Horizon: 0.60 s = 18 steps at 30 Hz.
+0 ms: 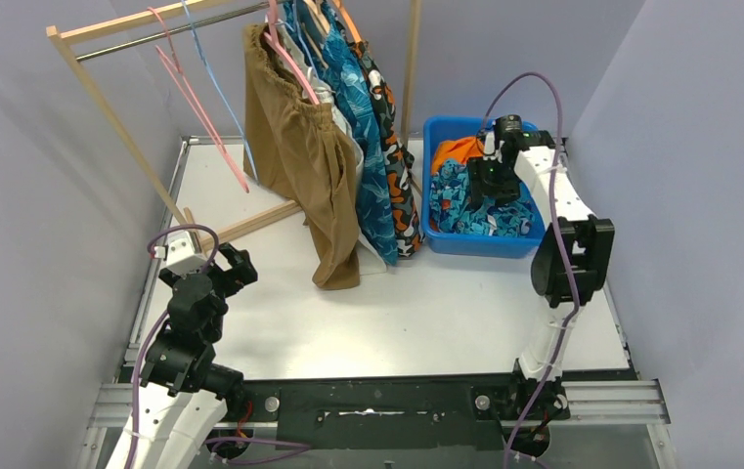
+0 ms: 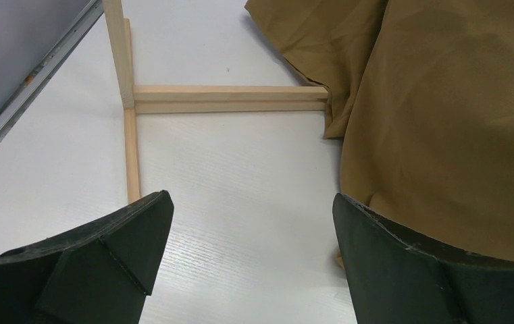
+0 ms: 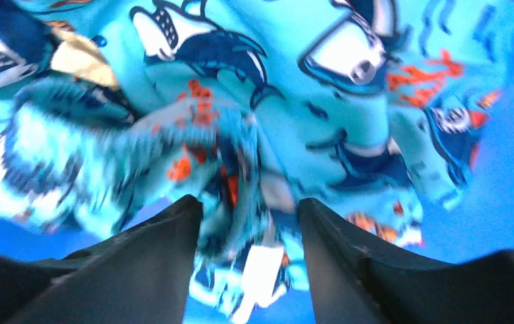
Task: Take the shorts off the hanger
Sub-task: Place the shorts in the basket.
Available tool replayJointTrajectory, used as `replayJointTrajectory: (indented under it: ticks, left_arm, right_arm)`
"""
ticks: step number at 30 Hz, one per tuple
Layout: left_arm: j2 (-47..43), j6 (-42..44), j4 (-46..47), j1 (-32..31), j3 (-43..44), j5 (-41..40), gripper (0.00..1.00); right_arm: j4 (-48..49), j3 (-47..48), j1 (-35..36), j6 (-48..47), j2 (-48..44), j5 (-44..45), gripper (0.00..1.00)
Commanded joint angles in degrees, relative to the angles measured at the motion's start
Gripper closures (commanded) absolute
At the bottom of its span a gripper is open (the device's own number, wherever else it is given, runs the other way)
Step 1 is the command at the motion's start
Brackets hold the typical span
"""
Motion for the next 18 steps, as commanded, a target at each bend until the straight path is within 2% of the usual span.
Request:
replayJointTrajectory:
  ticks: [1, 5, 9, 12, 14, 16, 18]
  left_arm:
    - [0.04, 0.20, 2.45, 0.41, 0.76, 0.41, 0.10]
    - [0.39, 0.24, 2.50, 0.39, 0.77, 0.33, 0.10]
    - [0.82, 0.29, 2.58, 0.42, 0.85, 0.18, 0.10]
    - [1.01, 0.35, 2.50, 0.42, 0.85, 0.20, 0.10]
    - [1.01, 0.29, 2.34, 0.42, 0.85, 0.26, 0.10]
    - [0.96, 0.29, 2.30, 0.42, 0.85, 0.01, 0.10]
    - [0.88, 0.21, 1.91, 0.31, 0.94, -0.24, 0.10]
  right_arm:
    - [-3.16, 3.00, 0.28, 0.92, -9.14, 3.67, 0.41]
    - [5.61, -0.58, 0.92, 4.45, -14.62, 7.39, 0.40]
    - [19.19, -7.92, 2.02, 7.73, -18.27, 0.62, 0.45]
    - [27.63, -11.36, 2.73, 11.17, -16.57, -2.91, 0.48]
    - [28.41, -10.66, 3.06, 12.47, -12.39, -3.77, 0.47]
    - [24.22, -8.91, 3.44, 10.73, -5.68, -5.44, 0.45]
    - [21.37, -10.35, 4.46, 9.77, -1.76, -1.93, 0.45]
